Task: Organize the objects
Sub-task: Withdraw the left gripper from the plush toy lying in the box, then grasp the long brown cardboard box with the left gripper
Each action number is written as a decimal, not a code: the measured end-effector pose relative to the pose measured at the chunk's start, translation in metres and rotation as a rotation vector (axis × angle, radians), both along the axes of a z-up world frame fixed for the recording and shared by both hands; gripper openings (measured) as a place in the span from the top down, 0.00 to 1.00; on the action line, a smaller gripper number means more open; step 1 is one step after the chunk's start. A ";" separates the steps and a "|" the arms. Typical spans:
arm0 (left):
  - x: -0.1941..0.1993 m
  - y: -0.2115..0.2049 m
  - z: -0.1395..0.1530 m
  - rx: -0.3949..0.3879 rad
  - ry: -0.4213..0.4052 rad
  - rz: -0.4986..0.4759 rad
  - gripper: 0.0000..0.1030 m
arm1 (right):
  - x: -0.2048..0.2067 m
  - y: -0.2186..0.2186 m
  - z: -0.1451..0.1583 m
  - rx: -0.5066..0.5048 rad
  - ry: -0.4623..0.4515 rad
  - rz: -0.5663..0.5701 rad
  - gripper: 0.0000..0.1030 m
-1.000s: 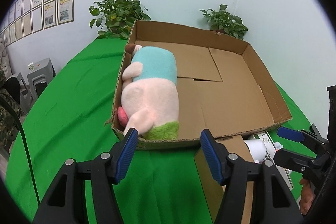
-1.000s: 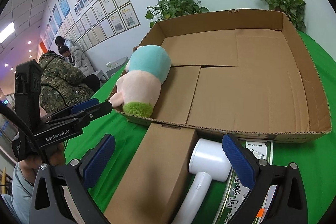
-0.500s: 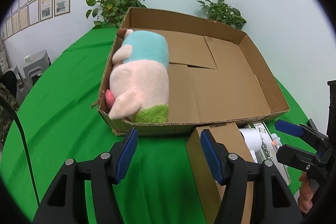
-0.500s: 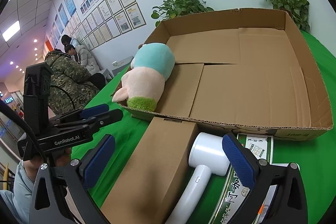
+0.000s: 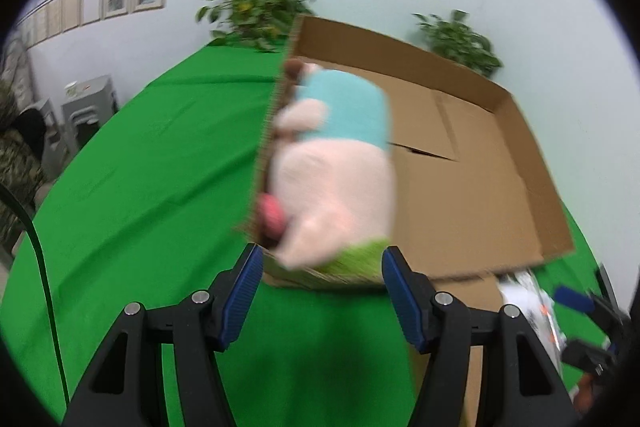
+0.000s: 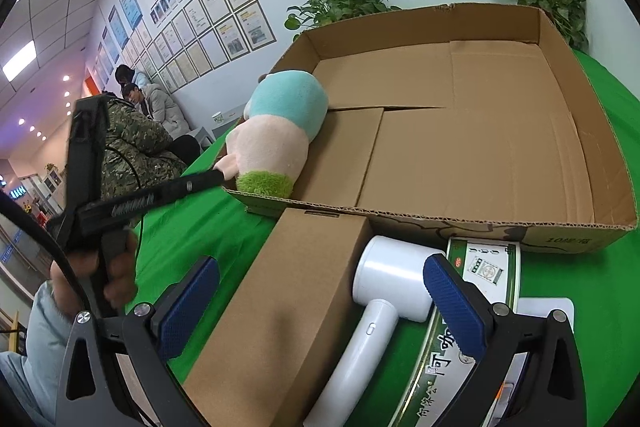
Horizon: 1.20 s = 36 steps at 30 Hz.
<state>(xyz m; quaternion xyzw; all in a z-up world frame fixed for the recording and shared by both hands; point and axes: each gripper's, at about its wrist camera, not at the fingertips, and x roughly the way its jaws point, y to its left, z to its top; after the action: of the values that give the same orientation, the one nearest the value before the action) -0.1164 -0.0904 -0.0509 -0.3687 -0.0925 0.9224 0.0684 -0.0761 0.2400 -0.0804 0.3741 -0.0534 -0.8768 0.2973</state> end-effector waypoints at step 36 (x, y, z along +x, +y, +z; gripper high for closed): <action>-0.022 -0.035 -0.023 0.033 -0.024 -0.029 0.95 | -0.117 0.161 -0.027 0.253 -0.137 -0.533 0.82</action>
<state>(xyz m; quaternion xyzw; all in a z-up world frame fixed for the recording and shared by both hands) -0.1382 -0.1256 -0.0743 -0.3798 -0.1030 0.9152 0.0867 -0.1927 0.4010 -0.1078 0.4392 -0.0598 -0.8964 0.0036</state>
